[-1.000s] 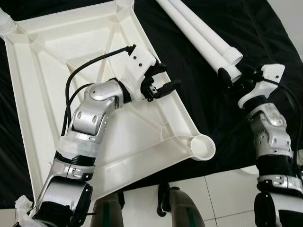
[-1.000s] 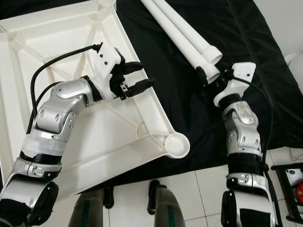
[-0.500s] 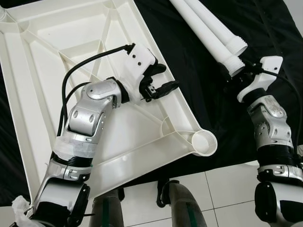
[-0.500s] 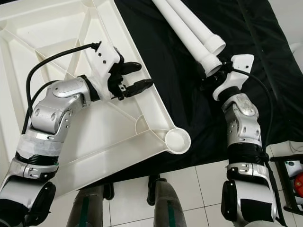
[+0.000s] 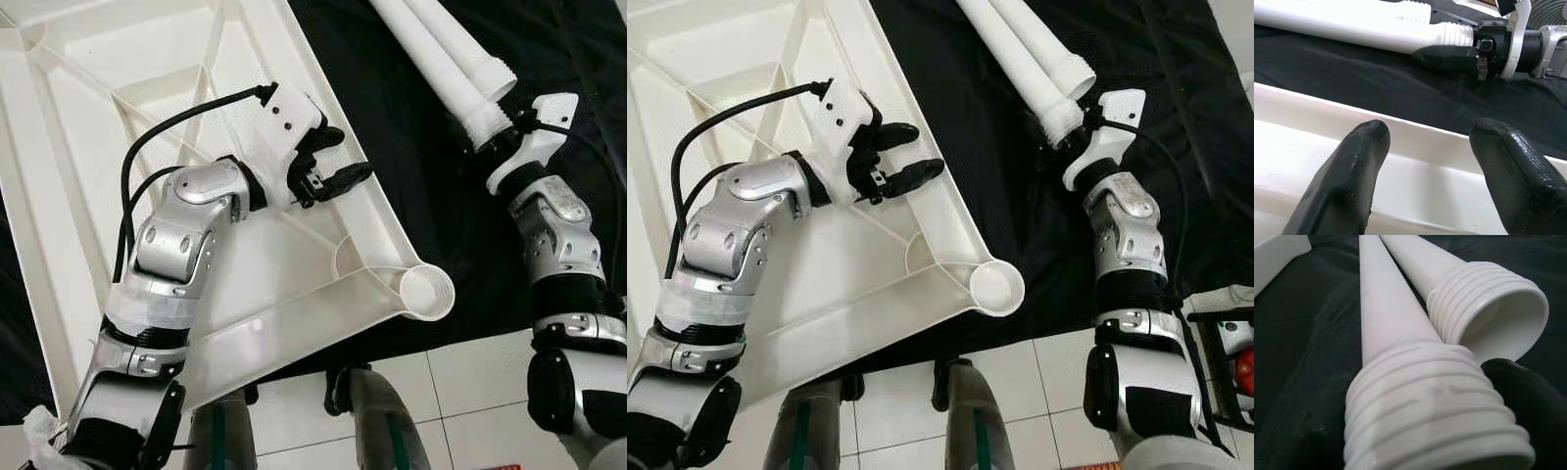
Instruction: Building children table
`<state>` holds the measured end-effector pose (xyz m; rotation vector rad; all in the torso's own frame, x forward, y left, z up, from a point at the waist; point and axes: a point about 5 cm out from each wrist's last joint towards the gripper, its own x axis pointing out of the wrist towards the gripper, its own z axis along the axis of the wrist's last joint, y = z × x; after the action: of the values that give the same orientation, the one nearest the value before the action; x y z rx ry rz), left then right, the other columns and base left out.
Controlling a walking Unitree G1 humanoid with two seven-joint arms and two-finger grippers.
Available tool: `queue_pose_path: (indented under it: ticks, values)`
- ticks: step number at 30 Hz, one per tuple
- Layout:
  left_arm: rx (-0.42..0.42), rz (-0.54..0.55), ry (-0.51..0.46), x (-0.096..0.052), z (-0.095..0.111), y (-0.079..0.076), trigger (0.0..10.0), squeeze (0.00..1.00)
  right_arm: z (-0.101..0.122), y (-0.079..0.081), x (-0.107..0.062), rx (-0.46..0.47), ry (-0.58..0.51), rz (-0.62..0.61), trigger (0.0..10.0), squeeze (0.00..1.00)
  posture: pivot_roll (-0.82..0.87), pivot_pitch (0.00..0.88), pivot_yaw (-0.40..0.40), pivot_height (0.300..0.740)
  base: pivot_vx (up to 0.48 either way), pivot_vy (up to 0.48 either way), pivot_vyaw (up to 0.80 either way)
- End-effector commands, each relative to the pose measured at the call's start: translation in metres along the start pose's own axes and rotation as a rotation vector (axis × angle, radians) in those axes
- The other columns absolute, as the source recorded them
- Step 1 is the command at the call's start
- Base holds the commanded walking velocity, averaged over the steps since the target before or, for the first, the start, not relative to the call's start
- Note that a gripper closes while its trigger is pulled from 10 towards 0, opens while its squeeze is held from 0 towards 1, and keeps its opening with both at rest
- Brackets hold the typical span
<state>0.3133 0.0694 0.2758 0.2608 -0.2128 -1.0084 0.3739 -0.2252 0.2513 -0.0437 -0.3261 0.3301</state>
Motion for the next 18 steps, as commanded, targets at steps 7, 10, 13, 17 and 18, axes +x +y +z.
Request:
queue_pose_path:
  ticks: [7,10,13,17,18]
  values:
    - [-0.022,0.030,0.030,0.002,-0.005,-0.001,10.0,0.00,-0.005,0.005,0.000,0.023,0.022,0.064,0.0,0.00,0.15,0.430,-0.052,0.740,0.000,0.000,0.00]
    - [-0.020,0.034,0.026,0.002,-0.004,0.000,10.0,0.00,-0.005,0.007,-0.002,0.020,0.016,0.077,0.0,0.00,0.15,0.430,-0.052,0.740,0.000,0.000,0.00]
    - [-0.019,0.037,0.023,0.004,-0.003,-0.001,10.0,0.00,-0.002,0.011,-0.005,0.002,-0.002,0.104,8.0,0.00,0.14,0.427,-0.054,0.740,0.000,0.000,0.00]
    - [-0.022,0.033,0.015,0.006,-0.003,-0.002,10.0,0.00,0.004,0.019,-0.007,-0.020,-0.042,0.145,10.0,0.00,0.14,0.421,-0.059,0.740,0.000,0.000,0.00]
    - [-0.024,0.031,0.010,0.008,-0.002,-0.003,10.0,0.00,0.009,0.021,-0.006,-0.028,-0.071,0.152,10.0,0.00,0.13,0.417,-0.059,0.740,0.000,0.000,0.00]
